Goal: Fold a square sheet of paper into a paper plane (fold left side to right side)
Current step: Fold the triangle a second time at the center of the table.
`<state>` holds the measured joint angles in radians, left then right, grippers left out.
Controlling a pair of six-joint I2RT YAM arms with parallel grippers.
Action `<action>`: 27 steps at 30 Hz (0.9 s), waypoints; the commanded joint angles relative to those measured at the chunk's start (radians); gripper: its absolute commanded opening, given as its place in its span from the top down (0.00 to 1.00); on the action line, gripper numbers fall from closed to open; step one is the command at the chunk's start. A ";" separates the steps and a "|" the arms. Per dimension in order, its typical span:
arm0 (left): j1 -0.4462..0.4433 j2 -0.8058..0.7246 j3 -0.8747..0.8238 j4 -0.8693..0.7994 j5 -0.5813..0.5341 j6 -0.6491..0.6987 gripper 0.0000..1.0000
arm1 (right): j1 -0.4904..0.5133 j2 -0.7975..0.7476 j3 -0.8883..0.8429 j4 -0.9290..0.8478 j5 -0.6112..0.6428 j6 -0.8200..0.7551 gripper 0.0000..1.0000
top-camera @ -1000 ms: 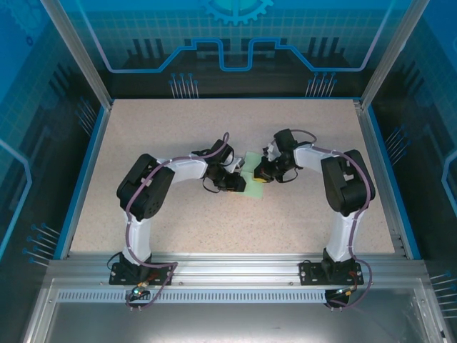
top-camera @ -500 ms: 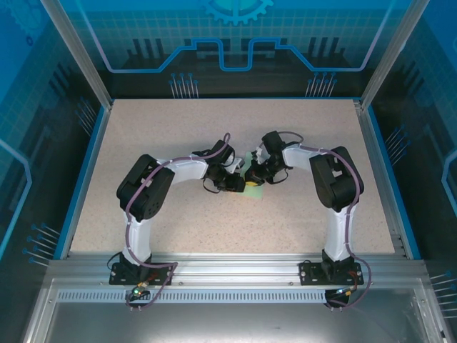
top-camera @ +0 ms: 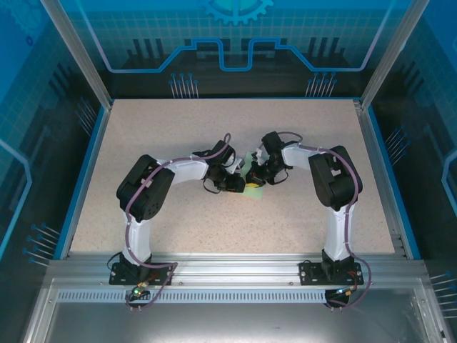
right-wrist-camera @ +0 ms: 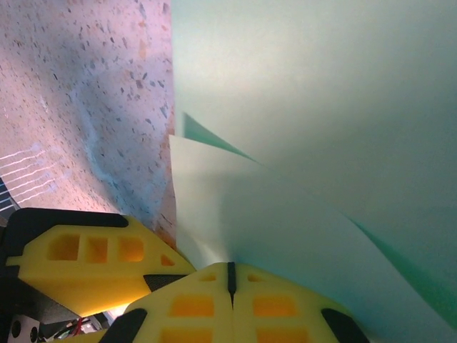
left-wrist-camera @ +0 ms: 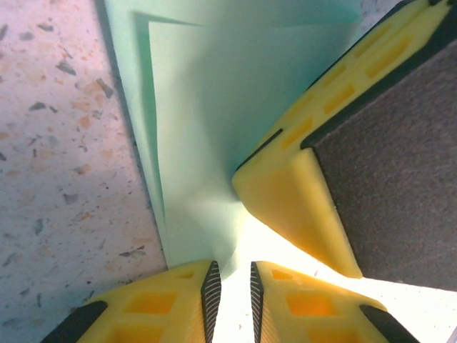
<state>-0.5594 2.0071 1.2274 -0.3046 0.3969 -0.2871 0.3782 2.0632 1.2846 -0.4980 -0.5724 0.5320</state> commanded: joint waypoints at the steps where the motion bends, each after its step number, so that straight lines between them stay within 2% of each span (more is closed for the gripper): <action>1: -0.001 0.025 -0.057 -0.120 -0.099 0.011 0.75 | -0.044 0.021 0.023 -0.096 0.068 -0.054 0.99; 17: -0.006 0.021 -0.054 -0.115 -0.090 0.008 0.75 | -0.162 0.028 0.068 -0.187 0.122 -0.143 0.98; 27: -0.011 -0.082 0.119 -0.166 0.045 0.002 0.71 | -0.162 0.048 0.062 -0.183 0.115 -0.145 0.98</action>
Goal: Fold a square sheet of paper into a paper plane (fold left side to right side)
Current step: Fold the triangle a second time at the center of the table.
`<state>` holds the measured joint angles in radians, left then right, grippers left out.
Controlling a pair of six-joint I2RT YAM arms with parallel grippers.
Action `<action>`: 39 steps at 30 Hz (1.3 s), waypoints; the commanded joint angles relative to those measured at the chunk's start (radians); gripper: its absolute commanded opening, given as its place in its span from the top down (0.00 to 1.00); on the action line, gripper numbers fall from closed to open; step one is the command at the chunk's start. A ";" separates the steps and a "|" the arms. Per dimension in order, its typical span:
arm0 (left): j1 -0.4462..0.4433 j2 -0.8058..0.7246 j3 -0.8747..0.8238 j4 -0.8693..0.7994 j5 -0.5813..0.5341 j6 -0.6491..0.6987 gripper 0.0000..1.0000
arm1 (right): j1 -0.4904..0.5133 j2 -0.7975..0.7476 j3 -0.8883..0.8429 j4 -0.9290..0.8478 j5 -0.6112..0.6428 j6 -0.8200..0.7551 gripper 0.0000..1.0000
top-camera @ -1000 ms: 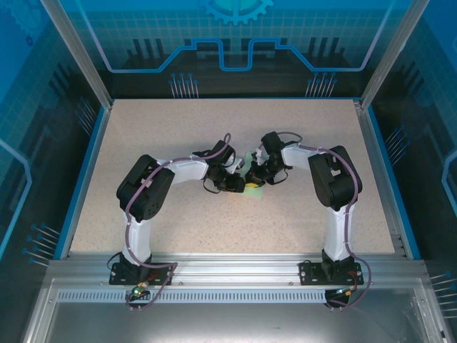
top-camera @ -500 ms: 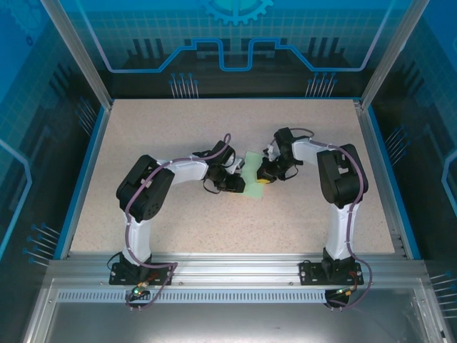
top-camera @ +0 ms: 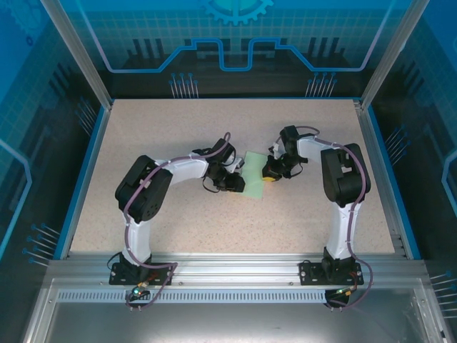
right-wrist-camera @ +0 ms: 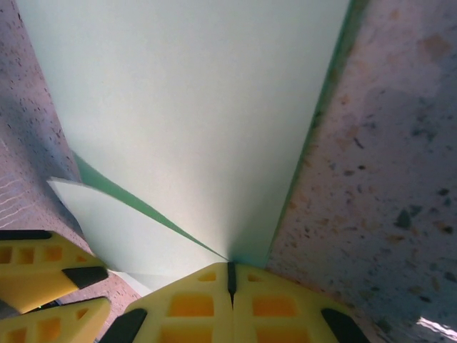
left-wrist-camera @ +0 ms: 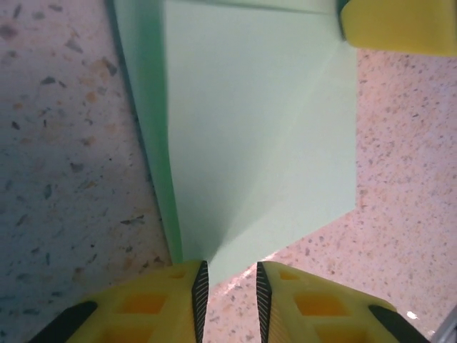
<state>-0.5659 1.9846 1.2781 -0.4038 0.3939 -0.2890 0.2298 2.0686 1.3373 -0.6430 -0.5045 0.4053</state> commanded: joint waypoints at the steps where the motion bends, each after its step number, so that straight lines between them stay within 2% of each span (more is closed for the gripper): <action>1: -0.009 -0.057 0.093 -0.072 0.060 0.003 0.71 | -0.013 0.043 0.010 -0.038 0.047 -0.017 0.98; 11: -0.065 0.123 0.278 -0.099 0.098 0.017 0.71 | -0.014 0.048 0.018 -0.045 0.053 -0.018 0.98; 17: -0.073 0.205 0.346 -0.140 0.074 0.042 0.71 | -0.013 0.051 0.018 -0.049 0.054 -0.016 0.98; 22: -0.071 0.217 0.327 -0.151 0.030 0.047 0.71 | -0.013 0.051 0.017 -0.053 0.061 -0.018 0.98; 27: -0.056 0.190 0.266 -0.108 0.035 0.028 0.71 | -0.013 0.054 0.016 -0.056 0.066 -0.021 0.98; 39: -0.010 0.138 0.129 -0.005 0.152 -0.020 0.71 | -0.012 0.060 0.013 -0.061 0.072 -0.023 0.98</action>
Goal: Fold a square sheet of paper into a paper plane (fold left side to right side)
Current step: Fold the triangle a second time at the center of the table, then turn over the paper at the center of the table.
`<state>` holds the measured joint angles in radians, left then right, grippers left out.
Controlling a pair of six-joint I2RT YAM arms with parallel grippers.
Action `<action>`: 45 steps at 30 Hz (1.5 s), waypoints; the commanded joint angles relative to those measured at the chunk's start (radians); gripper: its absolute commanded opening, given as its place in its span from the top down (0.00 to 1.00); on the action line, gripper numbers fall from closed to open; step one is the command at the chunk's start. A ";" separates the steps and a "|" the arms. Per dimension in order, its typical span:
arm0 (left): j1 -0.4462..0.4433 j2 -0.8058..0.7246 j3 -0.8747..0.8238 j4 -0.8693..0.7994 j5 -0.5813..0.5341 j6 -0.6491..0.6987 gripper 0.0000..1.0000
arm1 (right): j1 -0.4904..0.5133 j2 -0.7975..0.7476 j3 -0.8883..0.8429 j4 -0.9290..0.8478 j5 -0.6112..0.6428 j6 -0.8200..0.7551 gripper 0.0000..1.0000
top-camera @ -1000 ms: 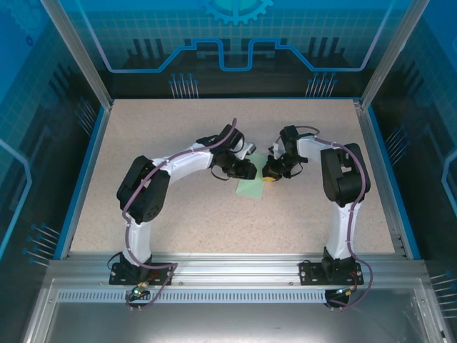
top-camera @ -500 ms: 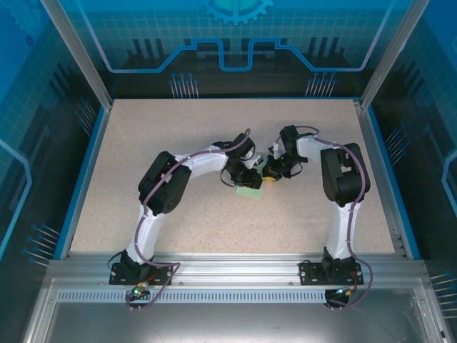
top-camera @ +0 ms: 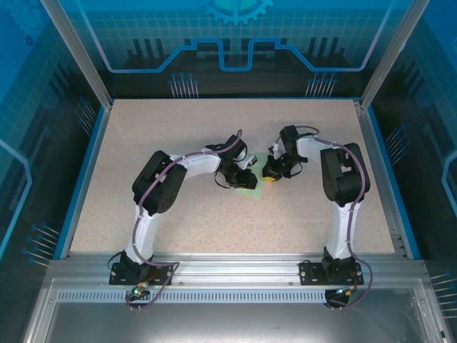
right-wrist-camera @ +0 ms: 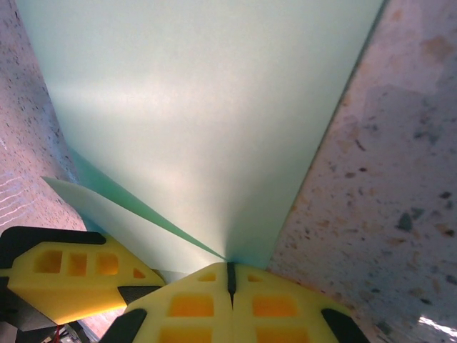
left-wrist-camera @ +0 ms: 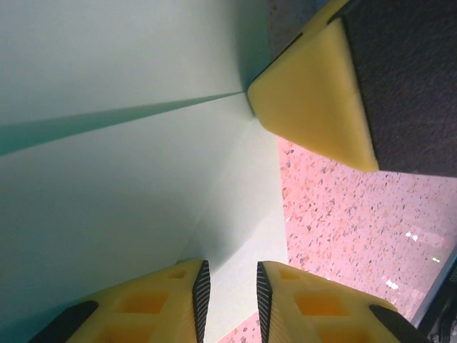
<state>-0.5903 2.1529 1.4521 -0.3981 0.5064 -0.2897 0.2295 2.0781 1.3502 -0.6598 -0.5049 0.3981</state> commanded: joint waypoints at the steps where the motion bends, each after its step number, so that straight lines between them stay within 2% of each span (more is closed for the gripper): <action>1: 0.018 -0.033 -0.059 -0.003 0.048 -0.023 0.71 | -0.013 0.051 0.001 -0.046 0.073 -0.016 0.98; 12: 0.067 -0.116 -0.245 0.083 0.079 -0.053 0.71 | -0.012 0.060 0.009 -0.054 0.074 -0.018 0.98; 22: 0.151 -0.200 -0.401 0.146 0.111 -0.060 0.71 | -0.010 0.054 0.004 -0.055 0.077 -0.018 0.98; 29: 0.188 -0.300 -0.452 0.148 0.115 -0.061 0.67 | -0.009 -0.001 0.003 0.003 0.017 -0.016 0.95; 30: 0.192 -0.320 -0.452 0.147 0.111 -0.064 0.65 | -0.011 -0.023 0.003 0.018 0.003 -0.015 0.92; 35: 0.196 -0.354 -0.412 0.150 0.090 -0.075 0.56 | -0.043 -0.173 -0.018 0.062 0.035 -0.024 0.56; 39: 0.193 -0.317 -0.348 0.174 0.086 -0.091 0.52 | -0.097 -0.313 -0.126 0.109 0.084 -0.027 0.31; 41: 0.182 -0.278 -0.301 0.172 0.100 -0.092 0.51 | -0.123 -0.366 -0.196 0.137 0.078 -0.028 0.24; 45: 0.147 -0.182 -0.181 0.117 0.096 -0.060 0.48 | -0.143 -0.419 -0.312 0.185 0.037 -0.028 0.17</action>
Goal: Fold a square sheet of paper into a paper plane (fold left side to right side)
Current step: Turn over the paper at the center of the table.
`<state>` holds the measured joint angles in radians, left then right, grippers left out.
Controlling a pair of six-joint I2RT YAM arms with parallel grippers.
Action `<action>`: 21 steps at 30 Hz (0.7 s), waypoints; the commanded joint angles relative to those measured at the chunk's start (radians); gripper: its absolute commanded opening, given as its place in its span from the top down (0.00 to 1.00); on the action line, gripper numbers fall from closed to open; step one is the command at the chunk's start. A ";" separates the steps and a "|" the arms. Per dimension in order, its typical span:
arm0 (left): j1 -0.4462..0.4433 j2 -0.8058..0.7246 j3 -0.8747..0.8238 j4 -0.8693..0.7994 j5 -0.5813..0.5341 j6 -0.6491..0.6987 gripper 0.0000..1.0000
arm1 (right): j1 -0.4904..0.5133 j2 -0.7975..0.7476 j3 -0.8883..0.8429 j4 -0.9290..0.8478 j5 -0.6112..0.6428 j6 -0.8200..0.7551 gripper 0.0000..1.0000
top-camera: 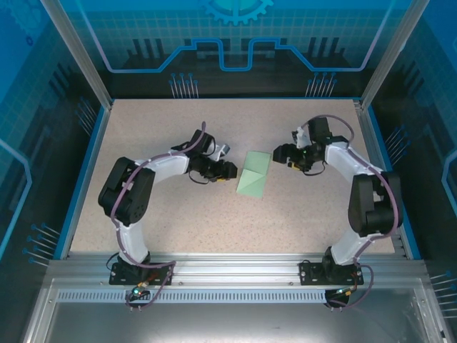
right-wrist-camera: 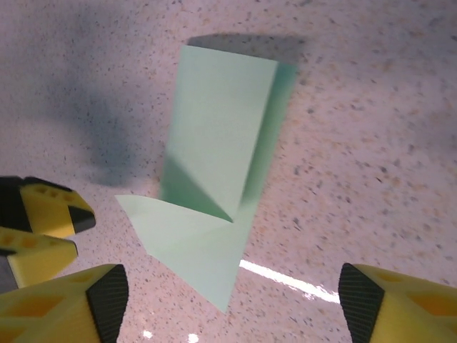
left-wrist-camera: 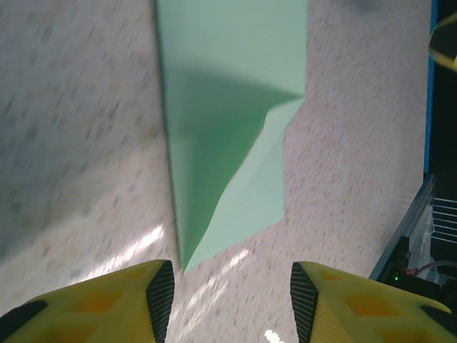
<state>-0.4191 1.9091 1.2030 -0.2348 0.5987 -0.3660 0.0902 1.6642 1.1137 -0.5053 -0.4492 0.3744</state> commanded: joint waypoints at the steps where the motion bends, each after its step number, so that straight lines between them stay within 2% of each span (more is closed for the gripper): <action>1: -0.031 0.081 0.089 -0.051 0.001 0.018 0.48 | -0.006 -0.014 -0.099 0.045 -0.027 0.000 0.17; 9: -0.045 0.195 0.190 -0.056 -0.020 0.015 0.48 | 0.000 -0.032 -0.209 0.136 -0.116 0.041 0.18; 16: -0.046 0.196 0.208 -0.057 -0.038 0.018 0.77 | 0.017 -0.005 -0.214 0.186 -0.175 0.073 0.21; 18: -0.046 0.180 0.196 -0.052 -0.045 0.019 0.81 | 0.031 0.010 -0.203 0.217 -0.189 0.095 0.22; 21: -0.044 0.162 0.178 -0.047 -0.048 0.019 0.81 | 0.063 0.056 -0.162 0.239 -0.204 0.124 0.22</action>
<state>-0.4614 2.1143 1.3804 -0.2649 0.5625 -0.3607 0.1173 1.6760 0.9150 -0.3153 -0.6022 0.4564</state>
